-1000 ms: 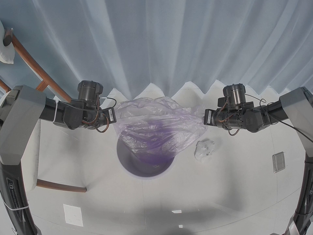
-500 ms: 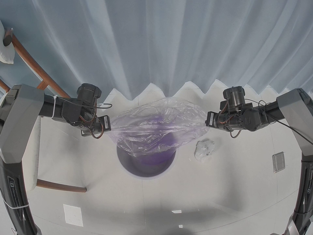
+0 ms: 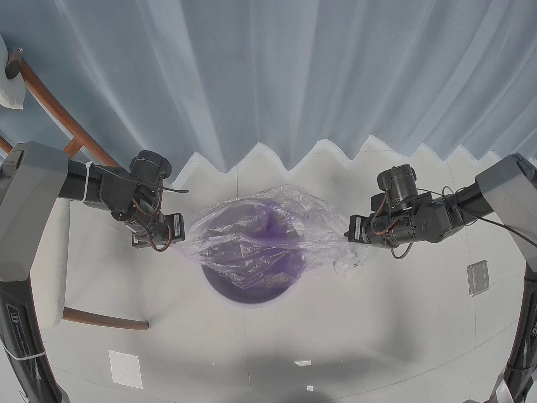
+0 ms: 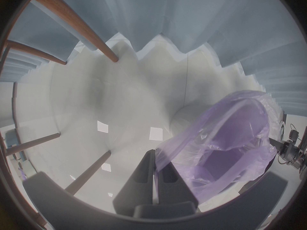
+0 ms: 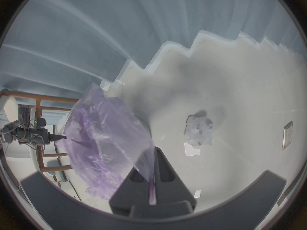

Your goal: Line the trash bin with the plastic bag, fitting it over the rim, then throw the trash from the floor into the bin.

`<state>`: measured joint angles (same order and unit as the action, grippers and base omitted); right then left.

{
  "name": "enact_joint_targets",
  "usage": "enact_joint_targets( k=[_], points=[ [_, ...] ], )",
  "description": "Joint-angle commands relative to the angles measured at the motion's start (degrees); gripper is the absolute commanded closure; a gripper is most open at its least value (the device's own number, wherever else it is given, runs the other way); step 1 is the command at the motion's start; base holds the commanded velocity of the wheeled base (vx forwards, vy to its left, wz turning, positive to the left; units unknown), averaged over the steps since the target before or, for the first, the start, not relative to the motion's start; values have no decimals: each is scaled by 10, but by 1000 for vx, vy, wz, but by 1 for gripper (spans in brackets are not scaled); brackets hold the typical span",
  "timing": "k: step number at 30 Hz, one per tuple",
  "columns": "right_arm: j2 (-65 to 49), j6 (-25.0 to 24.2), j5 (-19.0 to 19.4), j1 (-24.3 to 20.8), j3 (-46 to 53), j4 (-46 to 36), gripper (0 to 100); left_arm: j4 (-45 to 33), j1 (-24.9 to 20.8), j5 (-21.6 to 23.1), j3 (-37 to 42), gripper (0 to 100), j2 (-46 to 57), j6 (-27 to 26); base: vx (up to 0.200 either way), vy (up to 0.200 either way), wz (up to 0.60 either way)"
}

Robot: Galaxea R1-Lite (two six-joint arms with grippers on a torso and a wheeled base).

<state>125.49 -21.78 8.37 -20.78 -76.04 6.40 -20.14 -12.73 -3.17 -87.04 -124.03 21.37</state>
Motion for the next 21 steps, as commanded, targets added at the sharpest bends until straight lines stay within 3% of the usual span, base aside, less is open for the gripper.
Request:
enact_joint_targets(
  k=[1, 4, 6, 10, 13, 16, 19, 21],
  points=[
    [-26, -1, 4, -20, 33, 3, 100, 3, -11, 0, 42, 100, 20, -1, 0, 0, 0],
    [-31, -3, 8, -25, 42, 3, 100, 4, -17, 4, 58, 100, 32, -5, 0, 0, 0],
    [-37, -3, 12, -29, 62, 8, 100, 14, -20, 35, 96, 100, 43, -40, 0, 0, 0],
    [-38, 2, 12, -32, 76, 22, 100, 67, -17, 40, 139, 100, 55, -57, 0, 0, 0],
    [-37, 3, 13, -29, 92, 42, 100, 120, -14, 53, 174, 100, 55, -65, 0, 0, 0],
    [-38, 7, 19, -27, 111, 63, 100, 180, 4, 85, 223, 100, 52, -116, 0, 0, 0],
    [-38, 32, 24, -28, 121, 70, 100, 231, 7, 104, 253, 100, 52, -143, 0, 0, 0],
    [-38, 52, 26, -28, 126, 82, 100, 306, 8, 115, 288, 100, 51, -172, 0, 0, 0]
  ],
)
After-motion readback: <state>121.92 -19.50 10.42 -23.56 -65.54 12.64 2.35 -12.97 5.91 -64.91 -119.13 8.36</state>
